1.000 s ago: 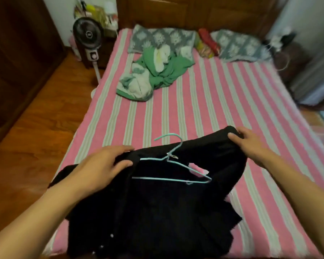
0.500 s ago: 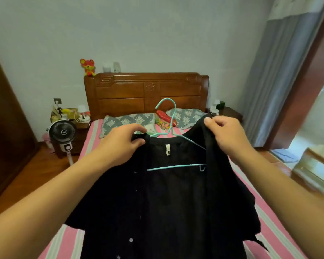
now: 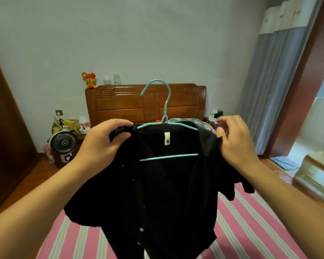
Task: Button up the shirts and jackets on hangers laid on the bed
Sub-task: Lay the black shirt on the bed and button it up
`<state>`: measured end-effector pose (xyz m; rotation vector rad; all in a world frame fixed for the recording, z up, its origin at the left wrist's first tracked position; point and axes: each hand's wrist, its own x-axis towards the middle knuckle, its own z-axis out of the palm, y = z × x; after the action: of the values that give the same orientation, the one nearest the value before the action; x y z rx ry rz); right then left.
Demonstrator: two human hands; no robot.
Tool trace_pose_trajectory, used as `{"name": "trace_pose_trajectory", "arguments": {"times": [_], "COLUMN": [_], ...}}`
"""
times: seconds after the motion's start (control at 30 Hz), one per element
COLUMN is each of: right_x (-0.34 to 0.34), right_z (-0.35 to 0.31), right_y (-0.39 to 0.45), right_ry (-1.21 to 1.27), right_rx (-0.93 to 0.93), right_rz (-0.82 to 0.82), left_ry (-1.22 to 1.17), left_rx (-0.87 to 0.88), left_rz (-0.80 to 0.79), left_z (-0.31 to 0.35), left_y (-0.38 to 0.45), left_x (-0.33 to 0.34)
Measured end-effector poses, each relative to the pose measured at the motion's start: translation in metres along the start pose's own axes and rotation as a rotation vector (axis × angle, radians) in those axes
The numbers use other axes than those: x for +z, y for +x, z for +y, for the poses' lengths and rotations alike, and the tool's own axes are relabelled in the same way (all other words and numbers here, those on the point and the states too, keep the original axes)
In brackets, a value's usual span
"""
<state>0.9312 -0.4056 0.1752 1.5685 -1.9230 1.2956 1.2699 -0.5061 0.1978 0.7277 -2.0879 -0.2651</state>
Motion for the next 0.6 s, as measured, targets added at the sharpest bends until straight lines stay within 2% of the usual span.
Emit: {"name": "trace_pose_trajectory", "arguments": {"times": [0.03, 0.1, 0.13, 0.17, 0.23, 0.27, 0.33, 0.5, 0.6], "right_x": [0.0, -0.003, -0.005, -0.006, 0.0, 0.009, 0.025, 0.053, 0.068], "right_z": [-0.003, -0.017, -0.022, -0.027, -0.031, -0.033, -0.041, -0.07, -0.065], "right_y": [0.01, 0.023, 0.028, 0.031, 0.031, 0.029, 0.021, 0.002, -0.001], "right_ry": [0.112, 0.488, 0.6, 0.565, 0.246, 0.115, 0.067, 0.085, 0.08], "right_rx": [0.005, 0.164, 0.247, 0.242, 0.051, -0.066, -0.186, -0.338, -0.303], "right_rz": [-0.101, -0.374, -0.493, -0.62, -0.817, -0.826, -0.752, -0.568, -0.443], "left_ry": [0.014, 0.056, 0.075, 0.092, 0.11, 0.114, 0.116, 0.122, 0.206], "left_rx": [0.008, 0.03, 0.047, 0.068, 0.098, 0.098, 0.068, 0.013, -0.044], "left_rz": [-0.001, 0.021, 0.034, 0.044, 0.052, 0.048, 0.046, -0.059, -0.076], "left_z": [-0.001, -0.003, -0.004, -0.004, -0.005, -0.007, -0.011, -0.007, -0.012], "left_y": [-0.001, -0.005, -0.007, -0.008, -0.01, -0.01, -0.01, -0.02, -0.033], "left_x": [-0.004, -0.013, -0.018, -0.022, -0.03, -0.033, -0.039, -0.03, -0.025]}}
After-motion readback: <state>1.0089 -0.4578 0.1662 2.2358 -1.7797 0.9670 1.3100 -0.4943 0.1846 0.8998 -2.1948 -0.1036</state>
